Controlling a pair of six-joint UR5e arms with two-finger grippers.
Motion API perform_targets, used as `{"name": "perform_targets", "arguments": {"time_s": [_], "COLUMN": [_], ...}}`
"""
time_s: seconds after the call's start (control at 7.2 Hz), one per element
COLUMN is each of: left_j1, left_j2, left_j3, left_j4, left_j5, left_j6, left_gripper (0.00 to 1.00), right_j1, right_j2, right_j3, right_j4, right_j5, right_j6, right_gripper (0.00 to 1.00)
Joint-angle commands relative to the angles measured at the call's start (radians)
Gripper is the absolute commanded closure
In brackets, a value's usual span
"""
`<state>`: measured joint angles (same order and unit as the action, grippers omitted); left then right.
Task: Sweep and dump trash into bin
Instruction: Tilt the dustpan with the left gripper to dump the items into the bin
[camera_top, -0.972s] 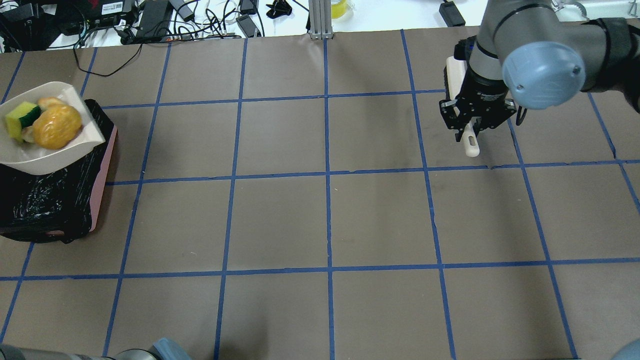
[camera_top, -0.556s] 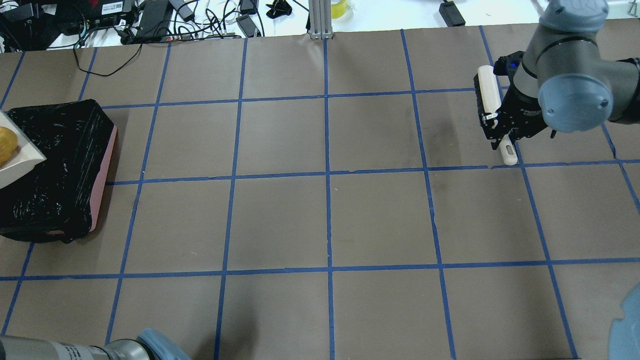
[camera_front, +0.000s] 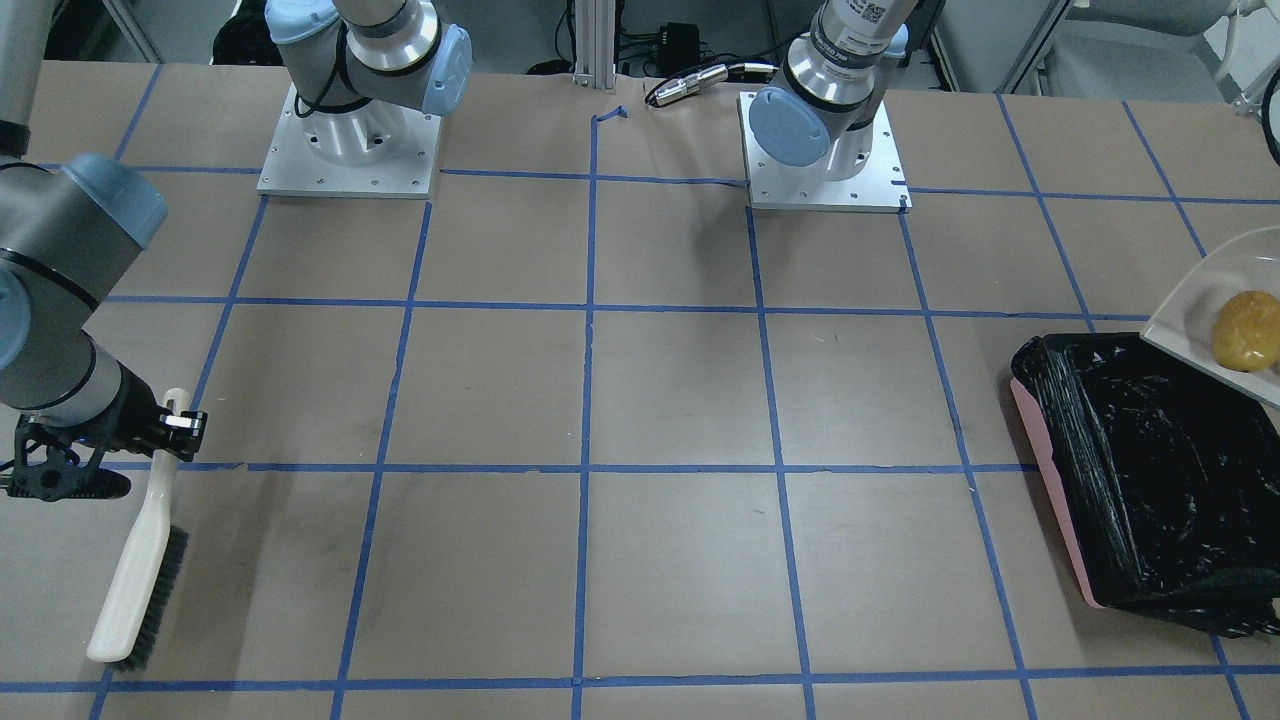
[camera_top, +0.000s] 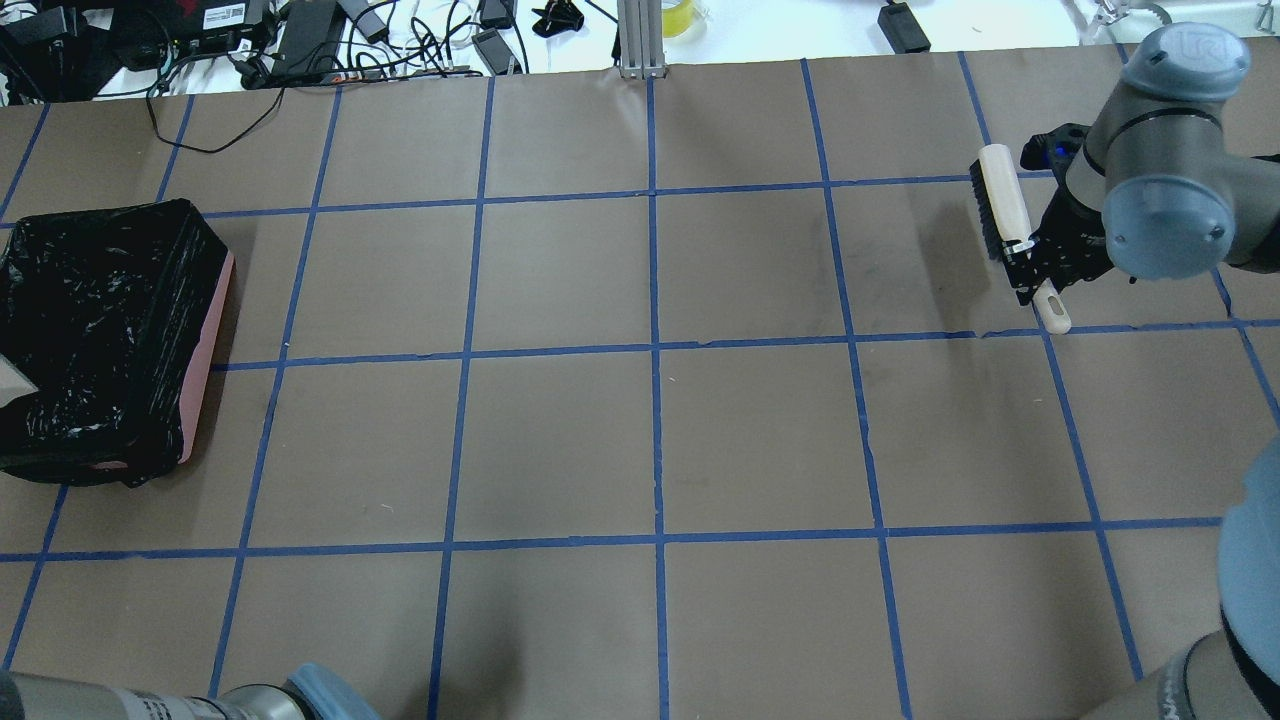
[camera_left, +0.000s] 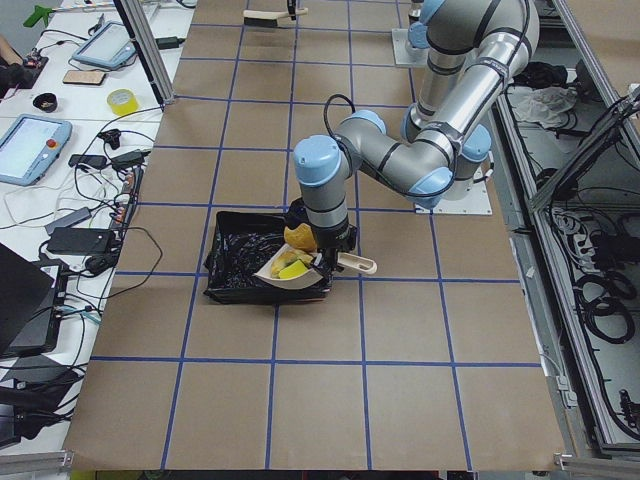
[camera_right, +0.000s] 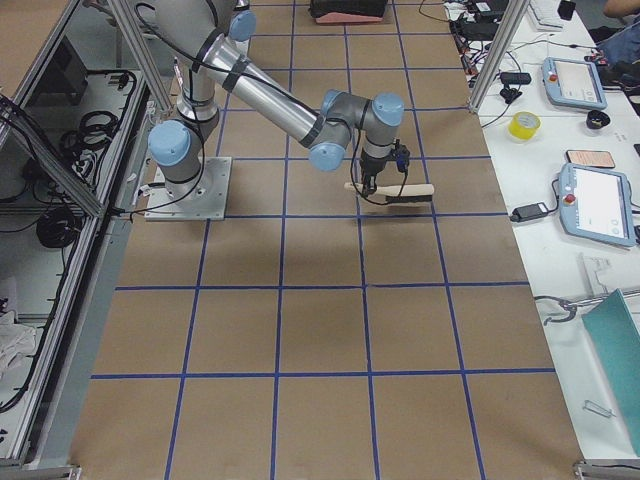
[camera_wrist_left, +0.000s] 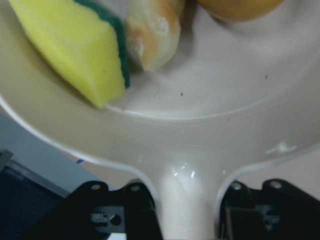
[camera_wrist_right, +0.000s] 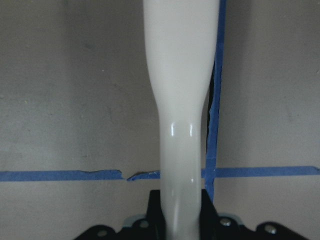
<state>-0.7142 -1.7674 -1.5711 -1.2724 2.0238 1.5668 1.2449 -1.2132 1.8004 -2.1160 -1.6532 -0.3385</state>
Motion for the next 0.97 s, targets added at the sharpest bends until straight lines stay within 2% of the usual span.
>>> {"name": "perform_targets", "arguments": {"time_s": [0.0,0.14,0.28,0.56,0.69,0.83], "left_j1": [-0.155,-0.209,-0.252,-0.266,-0.267,-0.269], "left_j2": [0.005,0.005,-0.001,0.003,0.003,0.006], "left_j3": [-0.003,-0.003,-0.009,-0.021,-0.023,-0.021], "left_j4": [0.075,0.141,0.146,0.153,0.153,0.156], "left_j5": [0.297,0.344,0.422,0.452,0.449,0.413], "left_j6": [-0.001,0.010,0.003,0.010,0.007,0.006], "left_gripper": [1.00,1.00,1.00,1.00,1.00,1.00], "right_j1": [-0.005,-0.005,-0.005,-0.005,-0.005,-0.005], "right_j2": [0.018,0.027,0.032,0.034,0.034,0.034], "right_j3": [-0.001,-0.001,-0.001,0.000,0.000,-0.001], "right_j4": [-0.013,-0.013,-0.013,-0.012,-0.012,-0.012], "right_j5": [-0.005,-0.005,-0.005,-0.005,-0.005,-0.005], "right_j6": [-0.007,-0.005,-0.005,-0.007,-0.007,-0.008], "right_gripper": [1.00,1.00,1.00,0.98,0.59,0.49]}}
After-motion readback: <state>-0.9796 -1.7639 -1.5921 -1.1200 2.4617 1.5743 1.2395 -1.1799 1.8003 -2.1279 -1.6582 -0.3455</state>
